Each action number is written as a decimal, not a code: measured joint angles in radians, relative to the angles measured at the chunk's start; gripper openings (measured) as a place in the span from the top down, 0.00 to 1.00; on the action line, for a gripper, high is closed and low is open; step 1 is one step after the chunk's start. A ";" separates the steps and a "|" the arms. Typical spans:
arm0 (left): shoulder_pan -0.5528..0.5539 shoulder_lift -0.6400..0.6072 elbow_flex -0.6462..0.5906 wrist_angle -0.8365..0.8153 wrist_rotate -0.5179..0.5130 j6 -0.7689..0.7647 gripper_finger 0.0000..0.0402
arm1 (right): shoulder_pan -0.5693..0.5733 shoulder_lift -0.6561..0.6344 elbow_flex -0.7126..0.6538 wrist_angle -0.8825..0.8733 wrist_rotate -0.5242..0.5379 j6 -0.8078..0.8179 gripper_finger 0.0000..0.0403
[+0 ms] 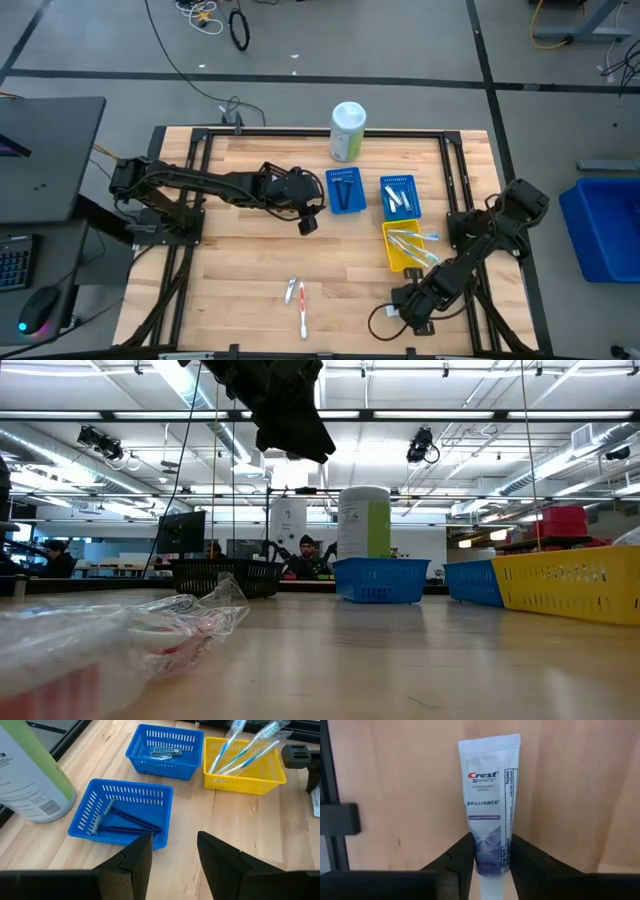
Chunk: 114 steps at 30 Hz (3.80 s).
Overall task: Pick & Place Travel size toiletries
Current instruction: Put the toothpaste into the black basket
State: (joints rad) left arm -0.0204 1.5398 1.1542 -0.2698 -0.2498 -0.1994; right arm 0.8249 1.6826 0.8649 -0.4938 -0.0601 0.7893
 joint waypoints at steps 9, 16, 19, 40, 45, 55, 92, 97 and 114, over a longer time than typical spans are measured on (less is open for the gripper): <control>-0.004 0.000 0.000 0.009 0.014 -0.202 0.59 | -0.061 0.004 0.165 0.010 0.281 -0.144 0.71; -0.013 0.000 0.000 0.011 0.114 -0.371 0.59 | -0.133 0.002 0.202 -0.040 0.742 -0.337 0.71; -0.030 0.000 0.000 0.016 0.101 -0.367 0.59 | -0.197 0.002 0.202 -0.049 0.857 -0.331 0.71; -0.056 0.000 0.000 0.022 -0.046 -0.470 0.59 | -0.525 0.000 0.202 0.199 0.896 -0.546 0.71; -0.056 0.000 0.000 0.018 -0.058 -0.469 0.59 | -0.528 0.000 0.202 0.260 0.895 -0.576 0.71; -0.056 0.000 0.000 0.022 -0.049 -0.382 0.68 | -0.541 -0.002 0.203 0.380 0.896 -0.678 0.72; 0.177 -0.002 -0.001 -0.698 -0.344 -0.631 0.96 | -0.571 -0.002 0.203 0.184 0.790 -0.404 0.46; 0.177 0.000 -0.052 -0.651 -0.357 -0.681 0.98 | -0.571 -0.002 0.203 0.184 0.790 -0.404 0.47; 0.179 0.000 -0.191 -0.374 -0.332 -0.574 0.82 | -0.571 -0.001 0.203 0.188 0.789 -0.404 0.48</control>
State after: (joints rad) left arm 0.1581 1.5402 0.9635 -0.6439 -0.5822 -0.7734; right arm 0.2535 1.6814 1.0676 -0.3060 0.7284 0.3851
